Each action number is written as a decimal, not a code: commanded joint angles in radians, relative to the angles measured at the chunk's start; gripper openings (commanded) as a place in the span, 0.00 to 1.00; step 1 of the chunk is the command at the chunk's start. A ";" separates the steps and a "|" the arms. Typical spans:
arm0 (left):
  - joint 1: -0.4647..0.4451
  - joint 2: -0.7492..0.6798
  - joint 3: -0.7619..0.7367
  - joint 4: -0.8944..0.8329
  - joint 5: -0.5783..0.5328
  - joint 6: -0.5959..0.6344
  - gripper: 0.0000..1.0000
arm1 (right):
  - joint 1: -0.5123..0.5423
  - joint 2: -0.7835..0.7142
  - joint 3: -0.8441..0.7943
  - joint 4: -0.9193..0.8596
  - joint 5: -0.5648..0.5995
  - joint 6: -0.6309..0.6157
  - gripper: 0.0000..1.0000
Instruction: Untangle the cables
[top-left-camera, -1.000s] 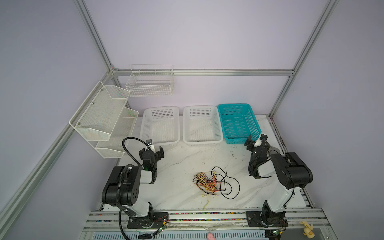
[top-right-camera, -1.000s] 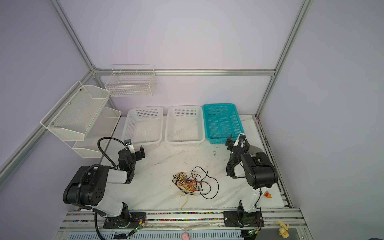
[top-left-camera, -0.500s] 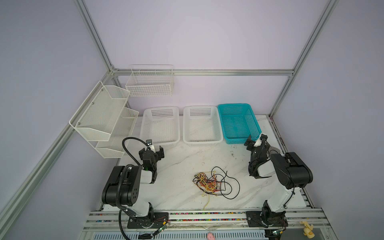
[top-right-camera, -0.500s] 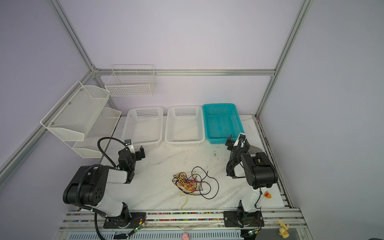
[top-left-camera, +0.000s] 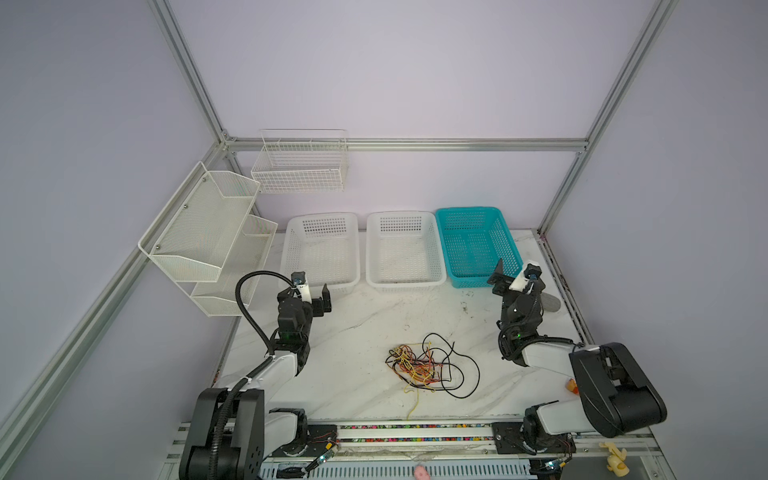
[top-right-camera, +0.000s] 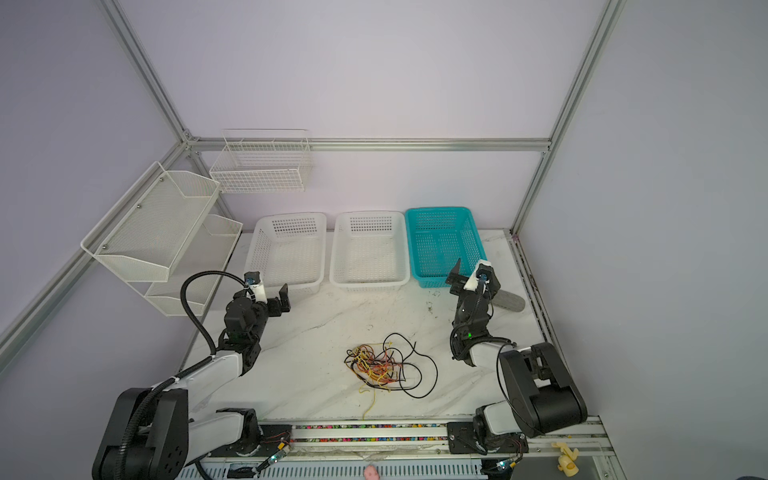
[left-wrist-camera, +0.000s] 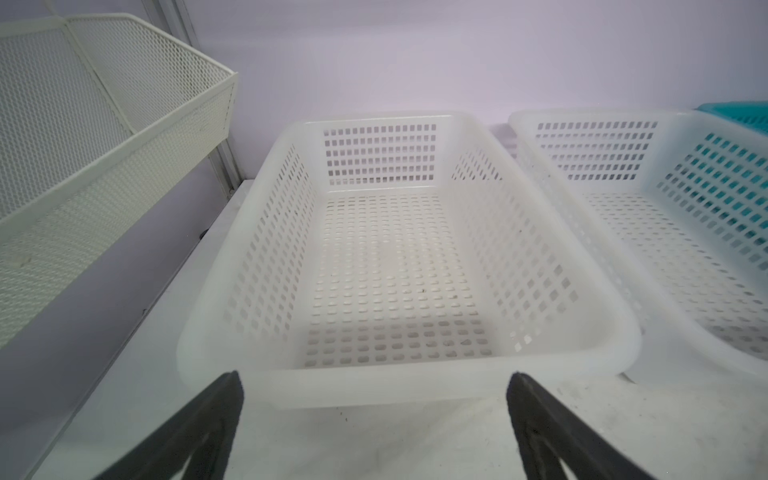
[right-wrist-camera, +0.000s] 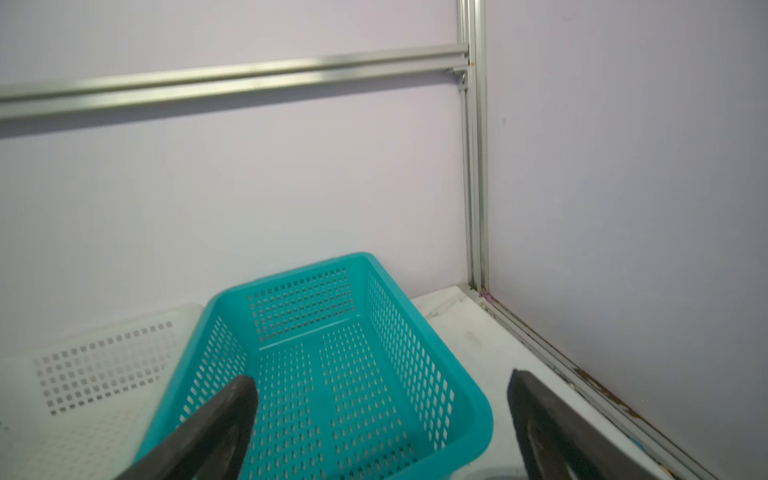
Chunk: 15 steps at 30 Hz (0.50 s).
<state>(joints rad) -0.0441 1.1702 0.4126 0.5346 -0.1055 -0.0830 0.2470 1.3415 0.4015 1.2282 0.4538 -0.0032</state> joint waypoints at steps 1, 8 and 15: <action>-0.016 -0.061 0.148 -0.114 0.103 -0.202 1.00 | 0.002 -0.152 0.002 -0.144 -0.062 0.132 0.97; -0.002 -0.159 0.237 -0.222 0.243 -0.594 1.00 | 0.001 -0.427 0.126 -0.610 -0.248 0.623 0.97; 0.001 -0.252 0.178 -0.270 0.238 -0.808 0.99 | 0.003 -0.475 0.177 -0.778 -0.430 0.590 0.97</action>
<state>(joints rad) -0.0509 0.9455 0.5591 0.3229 0.1284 -0.7315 0.2470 0.8818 0.5560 0.6239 0.1268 0.5194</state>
